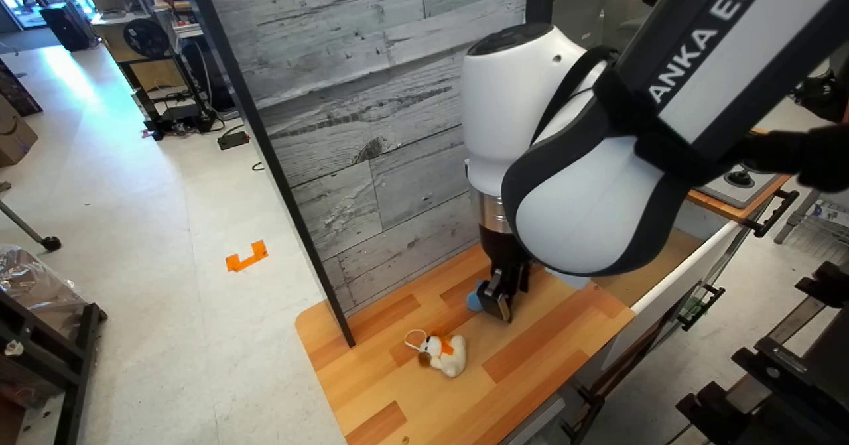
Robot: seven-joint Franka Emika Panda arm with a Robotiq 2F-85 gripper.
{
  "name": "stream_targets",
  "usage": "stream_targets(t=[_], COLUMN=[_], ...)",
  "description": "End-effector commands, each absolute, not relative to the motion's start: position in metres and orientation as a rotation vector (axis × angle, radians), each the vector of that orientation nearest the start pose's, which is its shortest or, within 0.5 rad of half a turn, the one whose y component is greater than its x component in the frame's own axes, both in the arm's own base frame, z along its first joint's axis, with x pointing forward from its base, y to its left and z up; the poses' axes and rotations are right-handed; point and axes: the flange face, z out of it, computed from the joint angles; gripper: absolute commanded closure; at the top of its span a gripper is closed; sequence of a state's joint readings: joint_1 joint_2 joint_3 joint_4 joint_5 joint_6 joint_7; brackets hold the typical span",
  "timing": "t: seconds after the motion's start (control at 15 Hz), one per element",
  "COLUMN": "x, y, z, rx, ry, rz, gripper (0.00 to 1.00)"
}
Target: Move the blue object to the right
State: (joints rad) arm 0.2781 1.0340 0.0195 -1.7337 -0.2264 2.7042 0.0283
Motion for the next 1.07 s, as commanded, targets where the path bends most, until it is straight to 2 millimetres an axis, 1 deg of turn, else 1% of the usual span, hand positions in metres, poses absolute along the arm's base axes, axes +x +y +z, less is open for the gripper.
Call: stream_targets(t=[0.0,0.13,0.2,0.27,0.47,0.67,0.8,1.0], x=[0.588,0.586,0.584,0.582,0.573,0.557,0.542,0.514], y=[0.190,0.189,0.188,0.186,0.185,0.179,0.169,0.143], z=[-0.019,-0.019,-0.020,-0.021,-0.014,0.003,0.021,0.054], rx=[-3.136,-3.156,-3.169,-3.165,-3.153,-3.133,-3.111,-3.125], ry=[-0.779,-0.766,-0.779,-0.802,-0.841,-0.959,-1.018,-1.026], rz=[0.101,0.124,0.138,0.164,0.259,0.336,0.361,0.384], gripper=[0.73,0.88,0.95,1.00,1.00,0.99,0.99,0.99])
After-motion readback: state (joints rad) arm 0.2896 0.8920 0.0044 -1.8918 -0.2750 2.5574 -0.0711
